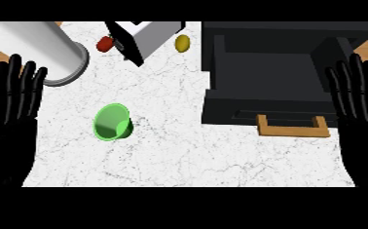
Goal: Pick up the cup, place it into the drawer and close the drawer
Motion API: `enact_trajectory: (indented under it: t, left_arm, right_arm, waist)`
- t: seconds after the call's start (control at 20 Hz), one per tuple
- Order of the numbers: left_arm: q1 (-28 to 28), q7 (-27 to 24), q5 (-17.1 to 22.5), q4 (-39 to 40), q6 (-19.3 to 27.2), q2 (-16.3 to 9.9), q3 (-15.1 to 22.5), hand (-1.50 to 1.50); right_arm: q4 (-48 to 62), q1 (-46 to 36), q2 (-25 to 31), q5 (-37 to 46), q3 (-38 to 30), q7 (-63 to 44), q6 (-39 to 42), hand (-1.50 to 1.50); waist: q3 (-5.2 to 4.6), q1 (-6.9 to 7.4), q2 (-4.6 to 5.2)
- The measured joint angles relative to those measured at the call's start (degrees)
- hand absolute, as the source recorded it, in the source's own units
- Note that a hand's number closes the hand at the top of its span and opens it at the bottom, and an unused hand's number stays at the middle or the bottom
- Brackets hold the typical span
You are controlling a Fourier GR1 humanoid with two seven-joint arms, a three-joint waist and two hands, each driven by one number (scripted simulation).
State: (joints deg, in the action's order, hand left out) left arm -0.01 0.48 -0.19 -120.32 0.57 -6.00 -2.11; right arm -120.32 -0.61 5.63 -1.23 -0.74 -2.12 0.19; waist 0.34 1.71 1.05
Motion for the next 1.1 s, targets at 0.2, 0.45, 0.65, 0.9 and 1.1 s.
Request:
enact_trajectory:
  t: [0.2,0.45,0.65,0.9,1.1]
  left_arm:
    - [-0.20,-0.22,6.59,0.36,-6.08,-2.79,-1.45,-1.50]
    - [1.29,1.88,19.23,4.68,-14.36,-4.84,-2.19,-1.50]
    - [1.03,2.45,27.29,11.19,-19.39,-6.82,-5.82,-1.50]
    - [-0.03,0.39,26.70,18.69,-22.47,-7.18,-7.20,-1.50]
    - [-2.98,-2.65,23.96,27.95,-24.12,-7.44,-7.98,-1.50]
  right_arm:
    - [1.38,-1.66,-0.17,0.27,0.17,0.36,0.09,-1.50]
    - [1.96,-1.03,1.34,-0.73,1.55,-0.75,3.06,-1.50]
    - [5.12,-3.09,2.13,-1.88,1.55,-2.20,4.79,-1.50]
    - [7.37,-5.07,2.74,-2.67,0.63,-2.77,6.43,-1.50]
    - [10.37,-7.32,3.39,-3.71,-1.11,-1.71,7.66,-1.50]
  waist:
    - [-0.24,-0.93,-0.65]
    - [-0.38,-1.38,-0.81]
    - [-0.38,-1.47,-0.89]
    - [-0.37,-1.65,-0.98]
    - [-0.36,-1.79,-0.95]
